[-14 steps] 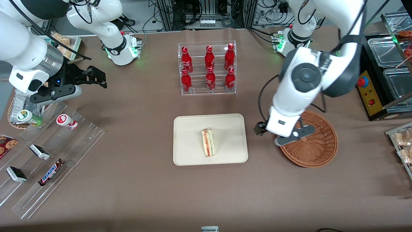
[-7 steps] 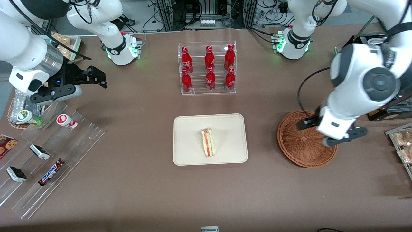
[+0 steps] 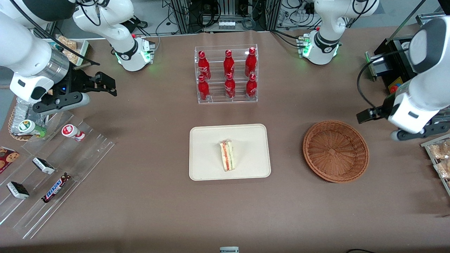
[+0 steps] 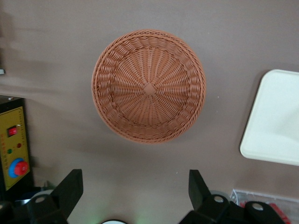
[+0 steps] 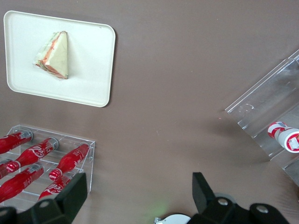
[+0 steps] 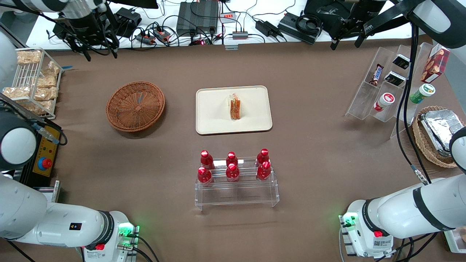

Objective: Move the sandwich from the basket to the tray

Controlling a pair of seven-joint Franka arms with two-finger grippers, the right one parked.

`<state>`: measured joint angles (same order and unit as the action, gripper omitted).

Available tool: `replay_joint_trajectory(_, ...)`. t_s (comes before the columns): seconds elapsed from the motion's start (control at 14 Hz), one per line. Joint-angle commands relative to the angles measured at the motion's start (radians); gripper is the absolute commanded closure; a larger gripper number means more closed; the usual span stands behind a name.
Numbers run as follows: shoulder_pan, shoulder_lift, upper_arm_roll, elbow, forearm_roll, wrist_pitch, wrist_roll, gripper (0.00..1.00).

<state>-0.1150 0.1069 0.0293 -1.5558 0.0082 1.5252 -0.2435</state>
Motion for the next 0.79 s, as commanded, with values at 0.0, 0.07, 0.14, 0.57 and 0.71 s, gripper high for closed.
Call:
replay_joint_trajectory(0.0,0.086,-0.076,-0.051,-0.026,-0.034,-0.017,0.085,0.0)
replay_joint_trajectory(0.07,0.112,-0.09,-0.086,-0.026,-0.031,-0.017,0.114,0.0)
replay_joint_trajectory(0.14,0.135,-0.102,-0.103,-0.027,-0.025,-0.017,0.127,0.0)
replay_joint_trajectory(0.57,0.136,-0.116,-0.098,-0.018,-0.016,-0.008,0.133,0.0)
replay_joint_trajectory(0.71,0.138,-0.111,-0.1,-0.026,-0.014,-0.017,0.133,0.0)
